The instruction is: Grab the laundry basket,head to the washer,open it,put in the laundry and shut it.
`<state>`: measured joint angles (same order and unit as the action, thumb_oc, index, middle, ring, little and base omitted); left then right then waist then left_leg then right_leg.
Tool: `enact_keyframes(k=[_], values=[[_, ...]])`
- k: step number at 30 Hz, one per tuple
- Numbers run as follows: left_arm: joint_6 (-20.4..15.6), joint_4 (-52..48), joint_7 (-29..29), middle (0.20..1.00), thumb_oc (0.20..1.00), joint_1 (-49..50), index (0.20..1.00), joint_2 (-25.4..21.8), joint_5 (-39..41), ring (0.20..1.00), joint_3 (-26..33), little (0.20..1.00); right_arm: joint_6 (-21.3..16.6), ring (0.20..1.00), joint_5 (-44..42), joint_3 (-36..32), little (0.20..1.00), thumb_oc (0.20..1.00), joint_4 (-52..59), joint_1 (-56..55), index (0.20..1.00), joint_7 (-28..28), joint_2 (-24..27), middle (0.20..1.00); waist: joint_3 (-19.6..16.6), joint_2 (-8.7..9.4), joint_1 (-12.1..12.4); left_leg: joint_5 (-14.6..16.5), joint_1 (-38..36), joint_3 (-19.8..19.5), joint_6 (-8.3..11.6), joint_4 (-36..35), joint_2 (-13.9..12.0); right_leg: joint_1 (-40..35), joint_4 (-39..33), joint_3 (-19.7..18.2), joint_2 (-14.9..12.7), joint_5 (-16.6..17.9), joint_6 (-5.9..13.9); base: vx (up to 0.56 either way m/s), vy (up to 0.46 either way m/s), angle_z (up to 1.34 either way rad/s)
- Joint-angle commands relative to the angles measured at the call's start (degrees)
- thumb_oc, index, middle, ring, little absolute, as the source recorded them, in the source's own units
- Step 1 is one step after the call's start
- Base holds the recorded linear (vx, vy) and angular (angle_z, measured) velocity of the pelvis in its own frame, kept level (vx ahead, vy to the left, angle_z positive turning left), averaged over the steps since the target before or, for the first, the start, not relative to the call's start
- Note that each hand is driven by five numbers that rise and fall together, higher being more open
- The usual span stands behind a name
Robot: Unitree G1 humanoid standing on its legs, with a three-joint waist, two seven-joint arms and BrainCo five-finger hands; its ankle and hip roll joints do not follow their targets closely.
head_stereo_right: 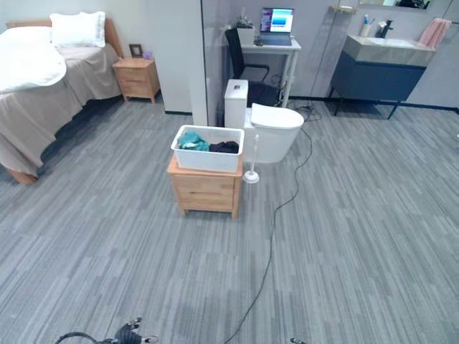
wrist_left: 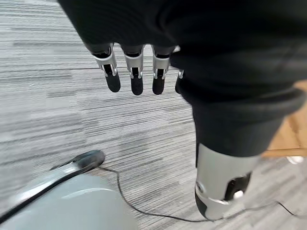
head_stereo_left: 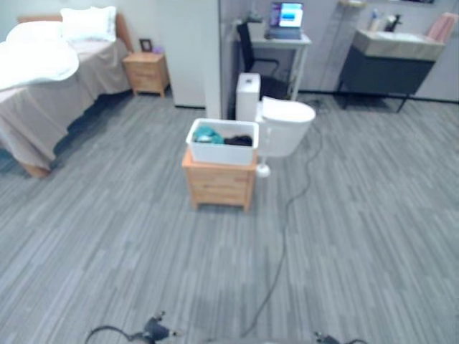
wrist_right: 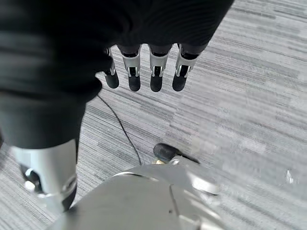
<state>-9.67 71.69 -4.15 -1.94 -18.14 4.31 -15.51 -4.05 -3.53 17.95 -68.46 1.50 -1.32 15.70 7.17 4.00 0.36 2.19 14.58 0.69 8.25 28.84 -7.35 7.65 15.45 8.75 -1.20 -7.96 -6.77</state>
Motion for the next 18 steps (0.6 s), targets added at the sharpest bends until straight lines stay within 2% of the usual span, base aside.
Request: enact_keyframes(k=[1, 2, 3, 4, 5, 7, 9, 10, 11, 12, 13, 14, 15, 16, 17, 18], values=[[-0.01, -1.22, 0.55, 1.000, 1.000, -2.39, 1.000, 1.47, 1.26, 1.000, -0.52, 1.000, -0.87, 1.000, -1.79, 1.60, 1.000, 1.000, 3.65, -0.23, 1.000, 0.85, 3.64, 1.000, 3.93, -0.36, 0.01, -3.07, 2.93, 5.73, -7.30, 1.06, -1.45, -12.82, -13.62, -3.89, 0.14, 0.43, 4.82, 0.30, -0.050, 0.20], [0.00, -1.49, 0.76, 1.000, 1.000, -1.80, 1.000, 1.42, 1.38, 1.000, 0.09, 1.000, -0.79, 1.000, -1.38, 1.96, 1.000, 1.000, 6.10, -0.03, 1.000, 0.78, 4.86, 1.000, 3.43, -0.40, 1.07, -1.91, 4.73, 6.43, -7.45, -5.90, 1.04, -14.37, -14.93, -4.29, 0.15, -0.32, 5.65, 0.20, 0.034, -0.02], [0.00, -1.49, 0.76, 1.000, 1.000, -1.78, 1.000, 1.41, 1.38, 1.000, 0.09, 1.000, -0.78, 1.000, -1.38, 1.96, 1.000, 1.000, 6.11, -0.05, 1.000, 0.78, 4.86, 1.000, 3.43, -0.32, 1.08, -2.01, 4.58, 6.51, -7.47, -6.12, 1.13, -14.40, -14.94, -4.31, 0.05, -0.33, 5.67, 0.49, 0.061, -0.02], [-0.14, -1.47, 0.58, 1.000, 1.000, -1.42, 1.000, 1.39, 1.36, 1.000, 0.15, 1.000, -0.97, 1.000, -1.59, 2.41, 1.000, 1.000, 7.77, 0.69, 1.000, 0.80, 5.62, 1.000, 2.88, -0.30, 2.21, -3.29, 6.32, 7.68, -7.08, -15.35, 3.01, -16.28, -15.37, -4.37, 0.51, -1.84, 6.32, 0.35, 0.035, -0.21], [-0.14, -1.45, 0.58, 1.000, 1.000, -1.35, 1.000, 1.38, 1.36, 1.000, 0.11, 1.000, -0.96, 1.000, -1.59, 2.42, 1.000, 1.000, 7.76, 0.60, 1.000, 0.79, 5.60, 1.000, 3.01, 0.02, 2.23, -2.10, 5.80, 7.49, -6.77, -14.93, 3.44, -17.03, -15.51, -4.57, 0.09, -2.35, 6.53, 0.42, 0.041, -0.35], [-0.10, -1.10, 0.65, 1.000, 1.000, -1.09, 1.000, 1.41, 1.30, 1.000, 0.72, 1.000, -0.98, 1.000, -1.01, 2.84, 1.000, 1.000, 6.88, 1.25, 1.000, 0.87, 5.23, 1.000, 1.81, -0.22, 3.43, -4.55, 5.44, 7.64, -6.71, -20.22, 4.05, -18.14, -15.22, -4.73, 0.82, -3.09, 7.07, 0.36, 0.054, -0.17], [0.03, -0.69, 0.86, 1.000, 1.000, -0.76, 1.000, 1.25, 1.22, 1.000, 1.08, 1.000, -0.80, 1.000, -0.43, 3.05, 1.000, 1.000, 5.16, 1.21, 1.000, 0.56, 4.18, 1.000, 0.59, 0.73, 4.17, -3.93, 5.92, 6.80, -7.74, -17.61, 4.95, -19.63, -12.41, -4.42, -0.02, -3.96, 7.68, 0.54, 0.086, -0.29], [0.12, -0.70, 1.05, 1.000, 1.000, -0.83, 1.000, 1.07, 1.11, 1.000, 1.15, 1.000, -0.83, 1.000, -0.25, 2.93, 1.000, 1.000, 4.19, 0.97, 1.000, 0.43, 3.65, 1.000, 0.29, 1.25, 4.44, -2.71, 5.19, 7.13, -8.70, -16.23, 5.53, -19.33, -8.16, -3.98, -0.77, -2.90, 8.42, 0.59, 0.144, -0.43], [0.13, -0.93, 1.24, 1.000, 1.000, -0.81, 1.000, 0.78, 1.13, 1.000, 1.16, 1.000, -0.86, 1.000, -0.61, 2.36, 1.000, 1.000, 2.91, 0.65, 1.000, 0.09, 3.28, 1.000, 0.18, 2.29, 4.65, 0.43, 3.59, 7.38, -10.08, -14.52, 7.21, -19.09, -2.16, -3.60, -2.41, 0.46, 10.79, 0.49, 0.166, -0.18], [0.20, -1.72, 1.52, 1.000, 1.000, -1.04, 1.000, 0.43, 1.30, 1.000, 1.27, 1.000, -0.84, 1.000, -0.70, 1.94, 1.000, 1.000, 2.13, 0.56, 1.000, -0.15, 2.98, 1.000, 0.29, 2.16, 4.46, 1.07, 1.34, 8.03, -11.68, -15.32, 7.54, -15.70, 5.10, -3.56, -3.42, 6.17, 12.39, 0.60, 0.251, -0.19], [0.32, -2.92, 1.59, 1.000, 1.000, -1.60, 1.000, -0.28, 0.89, 1.000, 0.87, 1.000, -0.59, 1.000, -0.32, 1.79, 1.000, 1.000, 1.79, 0.13, 1.000, -0.67, 2.47, 1.000, 1.27, 1.64, 2.92, 3.85, -3.16, 7.88, -14.05, -15.65, 8.55, -10.18, 20.53, -4.52, -4.66, 15.26, 14.05, 0.38, 0.182, -0.35], [0.32, -2.93, 1.60, 1.000, 1.000, -1.60, 1.000, -0.28, 0.89, 1.000, 0.87, 1.000, -0.59, 1.000, -0.32, 1.79, 1.000, 1.000, 1.79, 0.13, 1.000, -0.67, 2.47, 1.000, 1.26, 1.67, 2.95, 3.85, -3.15, 7.92, -14.07, -15.66, 8.57, -10.13, 20.58, -4.56, -4.68, 15.24, 14.06, 0.61, 0.252, -0.01], [0.22, -3.83, 1.32, 1.000, 1.000, -2.40, 1.000, -0.83, 0.97, 1.000, 0.53, 1.000, -0.42, 1.000, -0.42, 1.25, 1.000, 1.000, 1.85, -0.04, 1.000, -0.94, 2.02, 1.000, 2.14, -0.08, 2.05, 5.26, -9.06, 7.48, -15.37, -18.30, 8.85, -4.21, 27.20, -2.11, -7.09, 15.21, 13.86, 0.32, 0.126, 0.13], [0.23, -3.83, 1.32, 1.000, 1.000, -2.41, 1.000, -0.83, 0.97, 1.000, 0.53, 1.000, -0.42, 1.000, -0.42, 1.25, 1.000, 1.000, 1.85, -0.04, 1.000, -0.94, 2.02, 1.000, 2.20, -0.02, 2.05, 5.24, -9.15, 7.49, -15.38, -18.35, 8.92, -4.24, 27.28, -2.13, -7.17, 15.15, 13.88, 0.64, 0.146, 0.04], [-0.02, -4.68, 1.05, 1.000, 1.000, -3.51, 1.000, -0.89, 1.71, 1.000, 0.16, 1.000, -0.21, 1.000, -0.30, 1.57, 1.000, 1.000, 1.65, -0.09, 1.000, -1.01, 1.80, 1.000, 2.94, -1.42, 1.05, 5.92, -13.42, 6.44, -15.11, -20.17, 8.73, 0.12, 22.18, 1.73, -8.43, 10.10, 11.90, 0.31, 0.019, -0.32], [-0.03, -4.68, 1.05, 1.000, 1.000, -3.52, 1.000, -0.89, 1.71, 1.000, 0.17, 1.000, -0.21, 1.000, -0.30, 1.58, 1.000, 1.000, 1.65, -0.08, 1.000, -1.01, 1.80, 1.000, 3.11, -1.43, 0.95, 5.92, -13.61, 6.34, -15.10, -20.20, 8.74, -0.12, 22.14, 1.84, -8.46, 10.06, 11.89, 0.64, -0.068, -0.30]])
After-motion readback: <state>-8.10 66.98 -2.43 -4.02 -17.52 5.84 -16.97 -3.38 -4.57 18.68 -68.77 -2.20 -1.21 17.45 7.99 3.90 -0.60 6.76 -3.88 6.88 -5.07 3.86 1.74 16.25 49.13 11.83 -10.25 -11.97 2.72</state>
